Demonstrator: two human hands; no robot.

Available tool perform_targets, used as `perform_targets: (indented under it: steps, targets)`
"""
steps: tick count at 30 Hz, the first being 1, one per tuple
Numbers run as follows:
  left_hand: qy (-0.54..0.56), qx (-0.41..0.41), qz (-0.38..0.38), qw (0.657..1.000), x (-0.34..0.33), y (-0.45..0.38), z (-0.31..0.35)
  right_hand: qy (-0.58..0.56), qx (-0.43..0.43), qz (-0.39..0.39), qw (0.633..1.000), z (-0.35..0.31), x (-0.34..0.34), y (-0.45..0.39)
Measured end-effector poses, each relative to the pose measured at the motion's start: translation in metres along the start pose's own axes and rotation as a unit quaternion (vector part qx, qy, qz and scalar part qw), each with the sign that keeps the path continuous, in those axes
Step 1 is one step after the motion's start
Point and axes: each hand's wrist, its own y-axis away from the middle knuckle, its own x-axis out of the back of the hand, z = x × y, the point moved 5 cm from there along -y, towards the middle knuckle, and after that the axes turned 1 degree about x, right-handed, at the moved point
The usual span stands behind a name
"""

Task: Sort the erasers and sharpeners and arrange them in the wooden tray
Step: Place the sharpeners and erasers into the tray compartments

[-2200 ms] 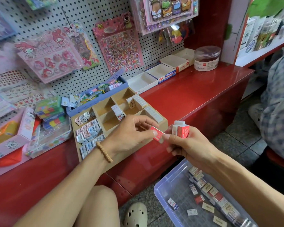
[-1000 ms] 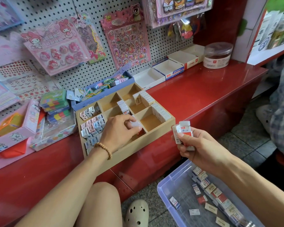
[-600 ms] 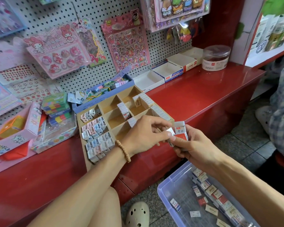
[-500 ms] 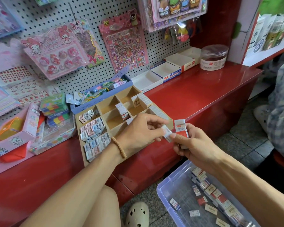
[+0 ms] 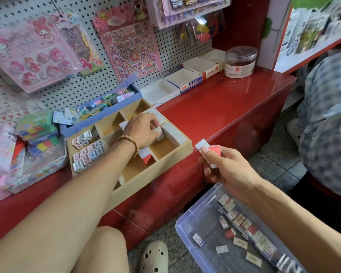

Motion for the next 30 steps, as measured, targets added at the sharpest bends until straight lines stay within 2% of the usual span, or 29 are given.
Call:
perform_targets:
  steps: [4,11,16,18,20,21,22,24,25,27,30]
  targets:
    - [-0.007,-0.012,0.026,1.0,-0.004,0.0,0.001,0.012,-0.009,-0.005,1.0,0.002,0.002,-0.001]
    - [-0.067,-0.035,0.051,0.996,-0.004,0.005,0.011,-0.029,-0.02,-0.026,0.999,0.004,-0.002,-0.004]
    - [-0.078,-0.012,0.034,0.996,0.0,0.006,0.013,-0.043,-0.02,-0.026,0.999,0.005,-0.006,-0.004]
    - [-0.109,-0.01,0.065,0.992,0.007,0.01,0.015,-0.043,-0.017,-0.025,0.999,0.004,-0.006,-0.003]
    - [-0.058,-0.025,0.125,0.99,0.017,0.019,0.024,-0.043,-0.009,-0.033,0.998,0.002,-0.007,-0.002]
    - [0.017,-0.031,0.115,0.993,0.019,0.025,0.03,-0.048,-0.006,-0.035,0.998,0.001,-0.008,-0.002]
    - [0.112,-0.038,0.068,0.991,0.017,0.032,0.037,-0.055,-0.003,-0.038,0.998,0.0,-0.009,-0.002]
    - [0.254,-0.057,-0.081,0.962,0.005,0.049,0.055,-0.071,0.006,-0.036,0.997,-0.002,-0.011,-0.002]
    - [0.275,-0.074,-0.135,0.949,-0.001,0.059,0.062,-0.077,0.01,-0.033,0.996,-0.003,-0.012,-0.003]
    - [0.287,-0.09,-0.168,0.939,-0.009,0.07,0.067,-0.086,0.018,-0.026,0.996,-0.005,-0.013,-0.003]
    - [0.328,-0.064,-0.162,0.928,-0.011,0.07,0.058,-0.107,0.025,-0.024,0.994,-0.009,-0.016,-0.004]
